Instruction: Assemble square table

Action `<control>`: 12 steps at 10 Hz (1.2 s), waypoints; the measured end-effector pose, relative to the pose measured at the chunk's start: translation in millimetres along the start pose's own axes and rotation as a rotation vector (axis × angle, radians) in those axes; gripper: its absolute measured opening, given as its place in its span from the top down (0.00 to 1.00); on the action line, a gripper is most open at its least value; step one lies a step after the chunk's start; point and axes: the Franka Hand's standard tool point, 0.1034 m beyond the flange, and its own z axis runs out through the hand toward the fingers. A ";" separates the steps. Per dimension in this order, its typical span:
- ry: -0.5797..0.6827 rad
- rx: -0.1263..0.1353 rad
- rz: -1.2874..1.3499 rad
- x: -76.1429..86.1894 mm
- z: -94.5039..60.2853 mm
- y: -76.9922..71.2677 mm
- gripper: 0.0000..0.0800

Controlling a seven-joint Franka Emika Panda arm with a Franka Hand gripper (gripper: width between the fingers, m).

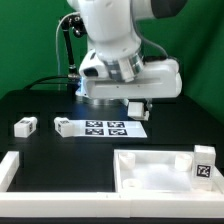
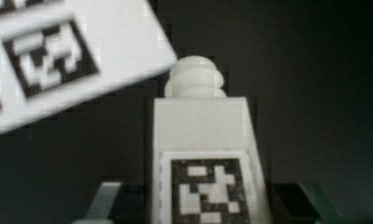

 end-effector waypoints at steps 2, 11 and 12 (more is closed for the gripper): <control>0.140 -0.039 -0.079 23.2 -38.3 -19.1 0.64; 0.848 -0.067 -0.199 88.6 -88.7 -40.4 0.64; 0.869 -0.075 -0.202 86.0 -82.6 -37.4 0.64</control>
Offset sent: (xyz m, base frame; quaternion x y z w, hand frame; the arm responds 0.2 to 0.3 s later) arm 0.0000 0.0000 0.0000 0.0000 0.1938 0.0000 0.9810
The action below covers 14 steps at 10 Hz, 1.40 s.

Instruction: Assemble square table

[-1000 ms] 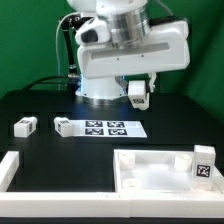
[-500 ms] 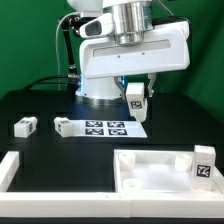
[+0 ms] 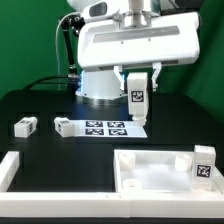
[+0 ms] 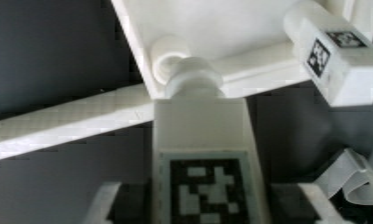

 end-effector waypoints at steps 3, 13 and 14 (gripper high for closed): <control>0.042 -0.009 -0.008 4.3 2.7 2.0 0.64; 0.113 -0.039 -0.112 40.4 54.4 3.7 0.64; 0.087 -0.037 -0.111 35.9 61.4 2.8 0.64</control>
Offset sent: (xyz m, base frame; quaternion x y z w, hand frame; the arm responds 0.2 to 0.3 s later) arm 0.0663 -0.0208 -0.0079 -0.0314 0.0789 -0.0975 0.9916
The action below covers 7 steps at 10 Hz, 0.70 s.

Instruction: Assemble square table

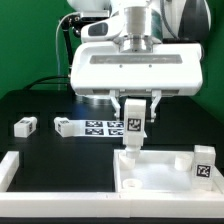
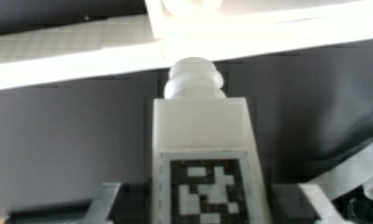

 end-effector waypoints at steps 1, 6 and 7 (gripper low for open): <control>-0.012 -0.002 -0.003 -7.0 5.6 -0.4 0.64; -0.041 -0.013 -0.014 -27.0 25.0 0.8 0.64; -0.043 -0.017 -0.016 -29.7 31.7 1.5 0.64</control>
Offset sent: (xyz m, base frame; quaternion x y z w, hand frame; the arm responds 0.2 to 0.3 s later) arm 0.0030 -0.0008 -0.0073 -0.0009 0.0011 0.0008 1.0000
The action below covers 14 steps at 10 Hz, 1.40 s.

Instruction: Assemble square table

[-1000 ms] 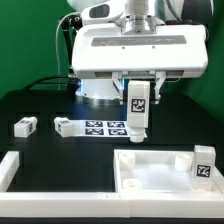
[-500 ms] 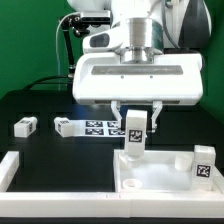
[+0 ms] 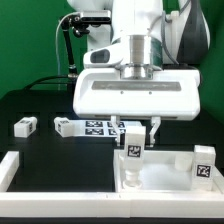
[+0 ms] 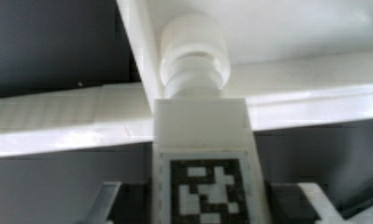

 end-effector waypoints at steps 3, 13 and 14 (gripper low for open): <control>0.006 -0.005 -0.005 -2.0 8.8 -0.8 0.64; 0.029 -0.018 -0.010 -6.4 14.9 2.7 0.20; 0.029 -0.018 -0.010 -6.4 14.9 2.8 0.20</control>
Offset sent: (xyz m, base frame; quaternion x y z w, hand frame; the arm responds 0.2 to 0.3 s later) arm 0.0042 0.0035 -0.0061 0.0032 0.0066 0.0044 1.0000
